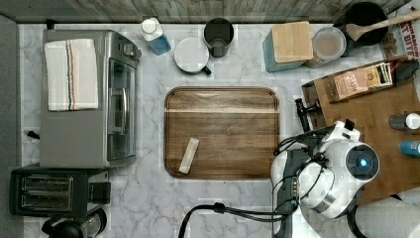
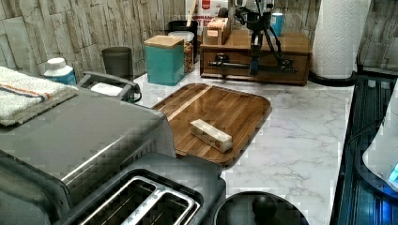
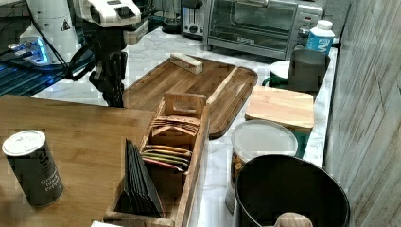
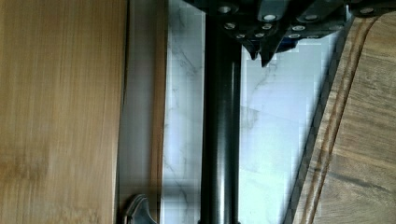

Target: Close the drawer.

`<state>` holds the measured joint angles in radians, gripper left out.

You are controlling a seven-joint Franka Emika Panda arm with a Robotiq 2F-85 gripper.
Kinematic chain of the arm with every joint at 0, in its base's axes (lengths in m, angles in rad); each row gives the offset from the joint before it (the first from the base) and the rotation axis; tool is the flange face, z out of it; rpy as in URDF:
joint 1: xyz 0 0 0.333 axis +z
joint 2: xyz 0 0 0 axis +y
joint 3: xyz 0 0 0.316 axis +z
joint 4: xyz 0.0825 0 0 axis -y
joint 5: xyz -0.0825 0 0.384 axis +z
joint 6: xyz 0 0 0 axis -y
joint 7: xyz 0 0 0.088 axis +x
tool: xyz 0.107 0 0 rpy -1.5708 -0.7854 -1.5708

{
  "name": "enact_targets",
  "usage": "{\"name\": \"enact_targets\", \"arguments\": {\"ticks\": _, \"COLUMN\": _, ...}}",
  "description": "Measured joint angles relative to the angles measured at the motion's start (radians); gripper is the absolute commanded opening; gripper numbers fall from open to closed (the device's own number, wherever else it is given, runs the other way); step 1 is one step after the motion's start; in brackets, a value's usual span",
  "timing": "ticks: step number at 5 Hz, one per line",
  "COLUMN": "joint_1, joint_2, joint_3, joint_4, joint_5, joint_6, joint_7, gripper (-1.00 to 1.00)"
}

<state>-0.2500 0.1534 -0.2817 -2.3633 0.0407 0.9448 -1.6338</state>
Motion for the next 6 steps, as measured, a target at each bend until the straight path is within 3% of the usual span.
{"name": "enact_targets", "arguments": {"ticks": 6, "joint_1": 0.011, "joint_2": 0.004, "joint_3": -0.01, "joint_4": 0.008, "joint_5": 0.0, "joint_6": -0.013, "joint_7": 0.0, "gripper": -1.0}}
